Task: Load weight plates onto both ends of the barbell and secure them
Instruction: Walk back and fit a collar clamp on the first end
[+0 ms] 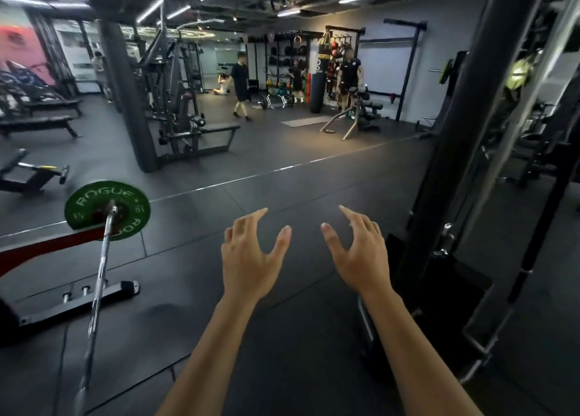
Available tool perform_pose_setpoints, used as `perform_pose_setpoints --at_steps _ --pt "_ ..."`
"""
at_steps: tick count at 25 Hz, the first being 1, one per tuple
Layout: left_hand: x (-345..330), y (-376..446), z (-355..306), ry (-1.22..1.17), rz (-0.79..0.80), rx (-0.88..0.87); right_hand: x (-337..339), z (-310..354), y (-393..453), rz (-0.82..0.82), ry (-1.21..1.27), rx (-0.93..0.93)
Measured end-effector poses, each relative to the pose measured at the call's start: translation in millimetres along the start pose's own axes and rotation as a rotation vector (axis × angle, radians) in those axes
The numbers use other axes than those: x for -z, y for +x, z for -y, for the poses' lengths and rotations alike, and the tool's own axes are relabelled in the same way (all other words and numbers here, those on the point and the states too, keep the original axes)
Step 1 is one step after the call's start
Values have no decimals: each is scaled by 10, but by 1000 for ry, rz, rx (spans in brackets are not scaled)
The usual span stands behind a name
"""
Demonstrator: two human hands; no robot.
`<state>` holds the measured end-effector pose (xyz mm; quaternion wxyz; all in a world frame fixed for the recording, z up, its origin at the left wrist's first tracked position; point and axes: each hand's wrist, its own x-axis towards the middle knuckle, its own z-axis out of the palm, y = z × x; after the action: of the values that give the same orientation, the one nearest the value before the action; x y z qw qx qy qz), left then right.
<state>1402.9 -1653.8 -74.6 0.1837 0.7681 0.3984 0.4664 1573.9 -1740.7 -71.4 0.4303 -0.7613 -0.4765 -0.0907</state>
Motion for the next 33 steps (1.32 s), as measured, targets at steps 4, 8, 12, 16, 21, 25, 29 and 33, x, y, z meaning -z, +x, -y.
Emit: perform_pose_setpoints --at_steps 4,8,12,16,21,25,29,33 --pt "-558 733 204 73 -48 54 -623 -373 937 63 68 75" --pt "-960 1627 374 139 -158 124 -1173 -577 2005 169 149 127" --pt "-1210 2198 737 189 -234 195 -1741 -588 2688 233 210 197" --pt "-1475 2844 1355 217 -254 246 -2448 -571 3281 241 278 244" --pt "-1801 3826 2167 147 -258 271 -3399 -459 4116 258 273 246" --pt "-1923 4797 2827 94 -269 255 -4089 -280 4976 252 282 247" --pt "-1973 5489 3370 90 -252 212 -4639 -357 5628 220 286 225" --pt "-2276 6205 3855 117 -276 203 -5363 -436 6326 230 339 216"
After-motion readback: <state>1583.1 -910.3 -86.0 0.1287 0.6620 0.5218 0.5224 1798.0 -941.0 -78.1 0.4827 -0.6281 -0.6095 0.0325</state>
